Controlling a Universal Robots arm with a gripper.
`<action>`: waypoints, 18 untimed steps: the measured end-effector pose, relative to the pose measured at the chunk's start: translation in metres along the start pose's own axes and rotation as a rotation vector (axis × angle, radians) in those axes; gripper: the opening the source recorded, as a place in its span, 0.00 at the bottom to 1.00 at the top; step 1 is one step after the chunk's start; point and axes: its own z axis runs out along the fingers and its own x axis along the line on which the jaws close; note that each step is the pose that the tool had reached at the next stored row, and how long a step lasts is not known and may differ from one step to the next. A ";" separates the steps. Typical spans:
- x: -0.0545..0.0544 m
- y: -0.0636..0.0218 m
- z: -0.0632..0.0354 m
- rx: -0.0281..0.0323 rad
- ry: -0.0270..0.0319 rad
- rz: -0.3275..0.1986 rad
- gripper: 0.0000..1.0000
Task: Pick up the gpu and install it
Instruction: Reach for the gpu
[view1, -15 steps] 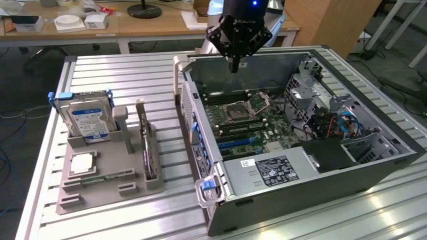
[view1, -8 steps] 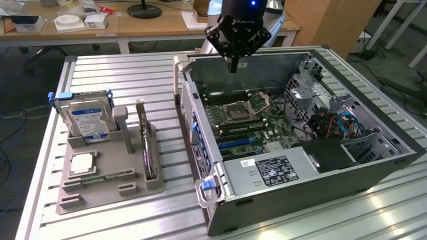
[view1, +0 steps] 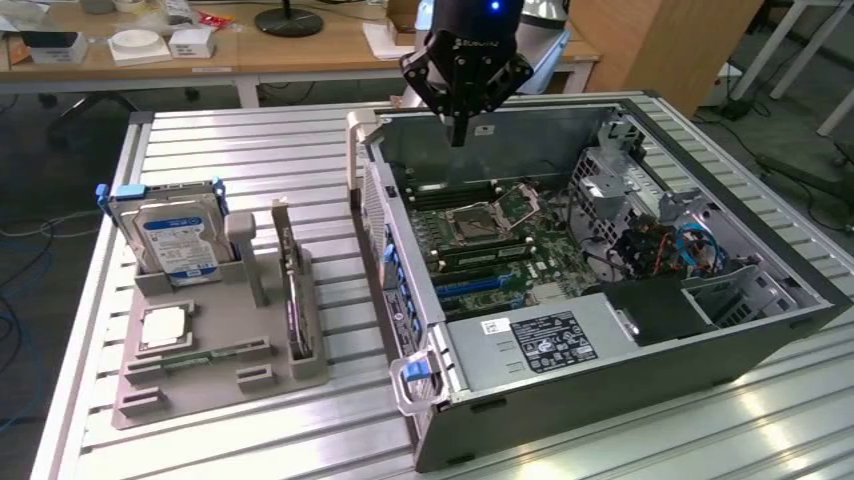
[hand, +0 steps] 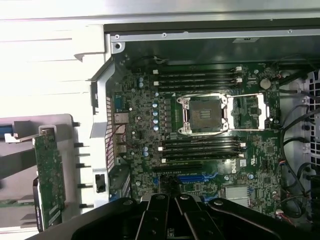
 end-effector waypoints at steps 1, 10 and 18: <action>0.001 -0.0002 0.0000 0.0000 0.0000 0.000 0.10; 0.011 -0.0012 -0.0003 0.0000 0.0000 0.000 0.10; 0.019 -0.0021 -0.0005 0.0000 0.0000 0.000 0.10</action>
